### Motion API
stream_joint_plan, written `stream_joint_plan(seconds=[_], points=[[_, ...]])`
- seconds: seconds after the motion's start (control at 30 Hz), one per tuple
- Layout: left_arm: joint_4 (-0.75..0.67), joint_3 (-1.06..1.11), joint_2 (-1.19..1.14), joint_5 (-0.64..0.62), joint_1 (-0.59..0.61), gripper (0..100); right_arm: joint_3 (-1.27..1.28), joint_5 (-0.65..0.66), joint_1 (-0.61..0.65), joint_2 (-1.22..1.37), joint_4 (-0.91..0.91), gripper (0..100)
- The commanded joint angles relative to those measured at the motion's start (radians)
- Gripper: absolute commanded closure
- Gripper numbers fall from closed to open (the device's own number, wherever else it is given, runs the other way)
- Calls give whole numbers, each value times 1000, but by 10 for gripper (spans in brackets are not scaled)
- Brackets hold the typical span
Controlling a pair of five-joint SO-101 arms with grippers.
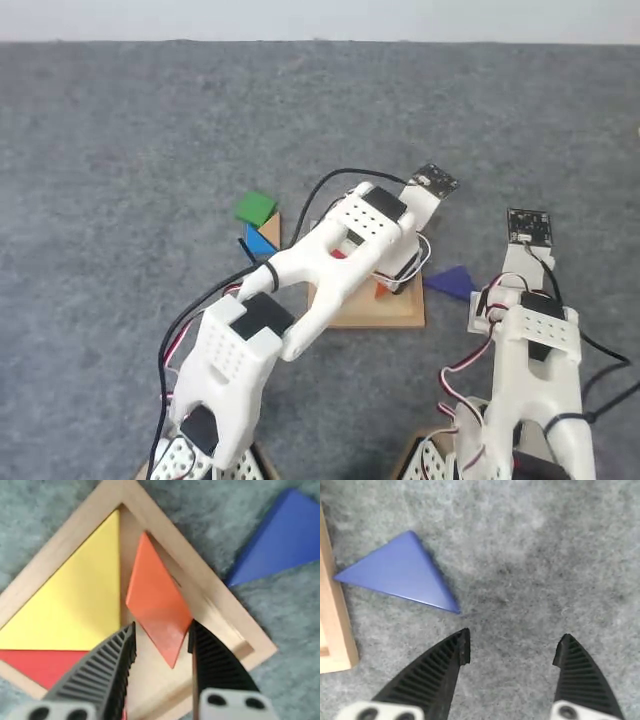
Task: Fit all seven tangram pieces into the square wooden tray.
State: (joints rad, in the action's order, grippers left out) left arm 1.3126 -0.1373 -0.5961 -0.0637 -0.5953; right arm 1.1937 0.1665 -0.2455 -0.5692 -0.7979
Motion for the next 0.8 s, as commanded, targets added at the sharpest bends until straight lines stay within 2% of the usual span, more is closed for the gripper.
stream_joint_plan(seconds=[0.0,0.23,0.37,0.57,0.77], points=[[-52,-16,46,3,-15,834,-40,-9,-8,-10,18,724],[-63,-125,35,-2,-14,834,-40,-9,-8,-10,18,724],[-58,-180,35,-54,-14,834,-40,-9,-8,-10,18,724],[-37,-197,49,-52,-6,834,-40,-9,-8,-10,18,724],[-9,-159,245,-51,54,834,-40,-9,-8,-10,16,724]])
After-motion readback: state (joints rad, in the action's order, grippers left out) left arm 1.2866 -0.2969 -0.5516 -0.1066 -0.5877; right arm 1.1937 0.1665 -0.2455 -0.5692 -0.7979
